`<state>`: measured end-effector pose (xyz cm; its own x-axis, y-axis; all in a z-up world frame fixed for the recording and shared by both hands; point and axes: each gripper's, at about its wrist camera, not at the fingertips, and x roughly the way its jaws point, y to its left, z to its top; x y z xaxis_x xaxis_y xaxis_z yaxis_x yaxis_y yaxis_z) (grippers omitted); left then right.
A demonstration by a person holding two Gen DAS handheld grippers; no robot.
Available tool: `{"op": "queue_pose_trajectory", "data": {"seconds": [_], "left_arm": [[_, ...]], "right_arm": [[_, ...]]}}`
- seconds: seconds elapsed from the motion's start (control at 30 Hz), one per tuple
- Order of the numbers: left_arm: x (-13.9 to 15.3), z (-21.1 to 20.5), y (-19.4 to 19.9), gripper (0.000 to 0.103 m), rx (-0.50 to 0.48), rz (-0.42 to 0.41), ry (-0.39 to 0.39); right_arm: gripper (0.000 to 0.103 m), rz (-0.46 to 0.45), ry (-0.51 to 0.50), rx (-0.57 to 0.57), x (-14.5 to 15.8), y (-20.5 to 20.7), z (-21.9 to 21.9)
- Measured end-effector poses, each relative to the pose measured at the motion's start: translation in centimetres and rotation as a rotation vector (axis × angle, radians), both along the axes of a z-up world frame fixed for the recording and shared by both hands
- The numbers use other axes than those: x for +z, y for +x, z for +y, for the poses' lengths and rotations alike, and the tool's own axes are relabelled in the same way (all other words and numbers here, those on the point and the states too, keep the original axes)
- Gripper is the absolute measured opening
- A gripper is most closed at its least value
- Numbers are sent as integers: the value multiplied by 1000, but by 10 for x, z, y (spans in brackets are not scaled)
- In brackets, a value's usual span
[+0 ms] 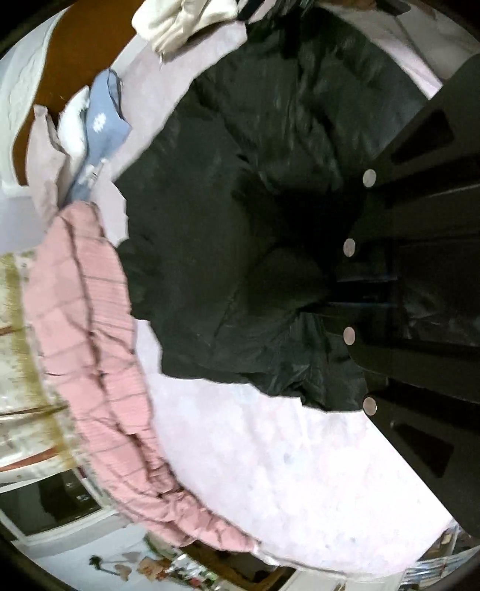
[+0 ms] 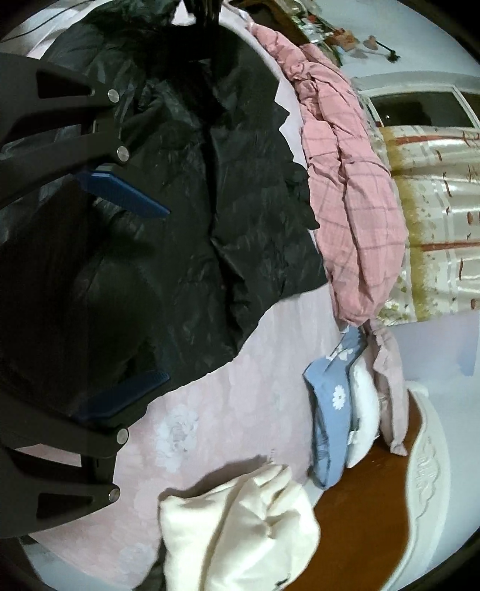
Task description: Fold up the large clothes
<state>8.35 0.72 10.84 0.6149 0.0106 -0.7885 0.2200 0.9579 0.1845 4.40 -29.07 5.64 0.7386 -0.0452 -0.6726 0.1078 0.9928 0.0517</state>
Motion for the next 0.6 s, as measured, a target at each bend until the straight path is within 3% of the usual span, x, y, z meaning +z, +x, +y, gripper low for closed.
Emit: {"op": "queue_pose_trajectory", "data": {"seconds": [0.07, 0.17, 0.2, 0.27, 0.3, 0.33, 0.37, 0.43, 0.47, 0.53, 0.6], "left_arm": [[10, -8, -11, 11, -4, -39, 19], [16, -16, -25, 12, -26, -38, -13], [15, -17, -27, 12, -22, -51, 22], [6, -28, -29, 17, 8, -134, 219], [0, -31, -30, 21, 25, -146, 276], [-7, -30, -28, 35, 43, -147, 308], [-12, -27, -28, 47, 52, -142, 301], [-17, -23, -35, 59, 32, -148, 259], [-18, -21, -42, 73, 26, -172, 244], [-17, -15, -57, 86, 8, -222, 190], [-15, -7, -71, 87, 21, -230, 108]], "right_arm": [[86, 25, 3, -29, -3, 2, -2], [86, 36, 12, -60, -5, 2, -7], [86, 39, 19, -58, -5, 3, -8], [86, 39, 27, -58, -5, 2, -8], [86, 37, 28, -55, -4, 2, -8], [86, 35, 28, -50, -4, 2, -7], [86, 34, 27, -44, -3, 2, -6], [86, 34, 21, -35, -3, 2, -4], [86, 33, 20, -33, -3, 2, -3], [86, 35, 23, -24, -4, 2, 0], [86, 41, 36, -17, -5, 3, 1]]}}
